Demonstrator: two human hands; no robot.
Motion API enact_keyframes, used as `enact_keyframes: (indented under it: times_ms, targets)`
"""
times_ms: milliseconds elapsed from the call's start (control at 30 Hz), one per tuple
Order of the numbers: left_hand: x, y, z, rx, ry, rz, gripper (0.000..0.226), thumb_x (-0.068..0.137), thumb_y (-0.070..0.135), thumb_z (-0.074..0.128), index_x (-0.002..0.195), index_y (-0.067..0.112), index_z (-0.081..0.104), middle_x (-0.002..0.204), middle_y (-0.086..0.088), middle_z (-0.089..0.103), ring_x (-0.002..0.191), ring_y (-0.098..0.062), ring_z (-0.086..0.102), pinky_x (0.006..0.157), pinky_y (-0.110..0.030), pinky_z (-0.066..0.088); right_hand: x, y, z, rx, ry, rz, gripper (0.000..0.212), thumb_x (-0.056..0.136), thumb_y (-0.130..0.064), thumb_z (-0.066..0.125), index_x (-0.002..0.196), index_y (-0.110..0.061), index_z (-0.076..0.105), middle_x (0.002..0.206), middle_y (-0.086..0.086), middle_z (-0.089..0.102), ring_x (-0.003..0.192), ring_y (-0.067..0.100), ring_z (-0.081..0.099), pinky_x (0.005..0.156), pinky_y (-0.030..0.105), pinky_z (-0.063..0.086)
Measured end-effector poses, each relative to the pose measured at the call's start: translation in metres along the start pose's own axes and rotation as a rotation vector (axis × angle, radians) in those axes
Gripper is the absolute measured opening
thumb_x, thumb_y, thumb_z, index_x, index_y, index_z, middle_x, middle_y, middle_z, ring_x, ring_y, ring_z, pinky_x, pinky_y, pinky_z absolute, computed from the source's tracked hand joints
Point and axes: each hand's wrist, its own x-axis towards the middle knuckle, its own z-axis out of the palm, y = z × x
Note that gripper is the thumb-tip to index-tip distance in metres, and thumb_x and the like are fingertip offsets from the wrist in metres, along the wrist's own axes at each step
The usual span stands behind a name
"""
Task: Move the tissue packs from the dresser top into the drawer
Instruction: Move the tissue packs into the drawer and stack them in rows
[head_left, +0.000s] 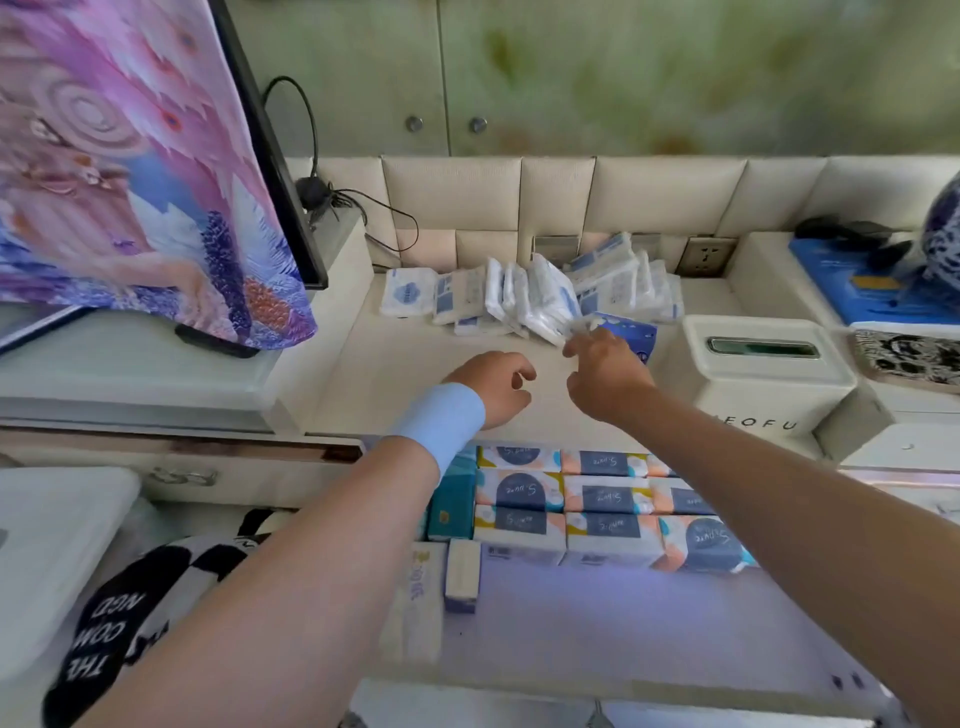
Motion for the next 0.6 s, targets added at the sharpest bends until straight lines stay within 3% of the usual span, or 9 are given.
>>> enact_keyframes:
  times_ms: [100,233,367,500,600]
  targets:
    - [0.028,0.009,0.005,-0.064,0.018,-0.001,0.044,0.093,0.028,0.058,0.137,0.028,0.050,0.134,0.004,0.055,0.115,-0.020,0.056,0.101,-0.038,0.045,0.020,0.018,-0.002,-0.071,0.056,0.011,0.055,0.088,-0.010,0.055,0.140,-0.018,0.039,0.147,0.014,0.028,0.135,0.033,0.029,0.107,0.045,0.039]
    - [0.053,0.012,0.025,-0.132,0.008,-0.012,0.054,0.093,0.027,0.058,0.144,0.029,0.040,0.144,0.003,0.046,0.124,-0.020,0.051,0.104,-0.039,0.043,0.039,0.034,-0.004,-0.121,-0.025,0.126,0.077,0.086,-0.002,0.054,0.151,-0.020,0.017,0.159,0.017,0.005,0.145,0.035,0.014,0.111,0.047,0.035]
    - [0.067,0.017,0.043,-0.200,-0.006,-0.008,0.061,0.094,0.023,0.058,0.149,0.029,0.032,0.149,0.002,0.041,0.129,-0.021,0.049,0.106,-0.040,0.042,0.051,0.047,0.001,-0.303,0.030,0.135,0.069,0.084,-0.009,0.058,0.146,-0.013,0.027,0.140,0.018,0.041,0.128,0.034,0.036,0.101,0.043,0.041]
    - [0.074,0.021,0.054,-0.228,0.006,-0.001,0.068,0.093,0.021,0.059,0.151,0.030,0.026,0.154,0.002,0.034,0.133,-0.022,0.045,0.108,-0.041,0.040,0.056,0.049,0.004,-0.484,0.019,0.099,0.048,0.087,-0.025,0.059,0.132,-0.009,0.049,0.128,0.016,0.048,0.117,0.031,0.044,0.096,0.038,0.041]
    - [0.071,0.022,0.053,-0.212,0.017,0.020,0.075,0.091,0.017,0.061,0.153,0.031,0.020,0.158,0.002,0.025,0.137,-0.022,0.040,0.109,-0.041,0.038,0.053,0.048,0.007,-0.319,-0.001,0.032,0.049,0.084,-0.034,0.060,0.127,-0.013,0.051,0.123,0.013,0.049,0.112,0.031,0.049,0.093,0.039,0.045]
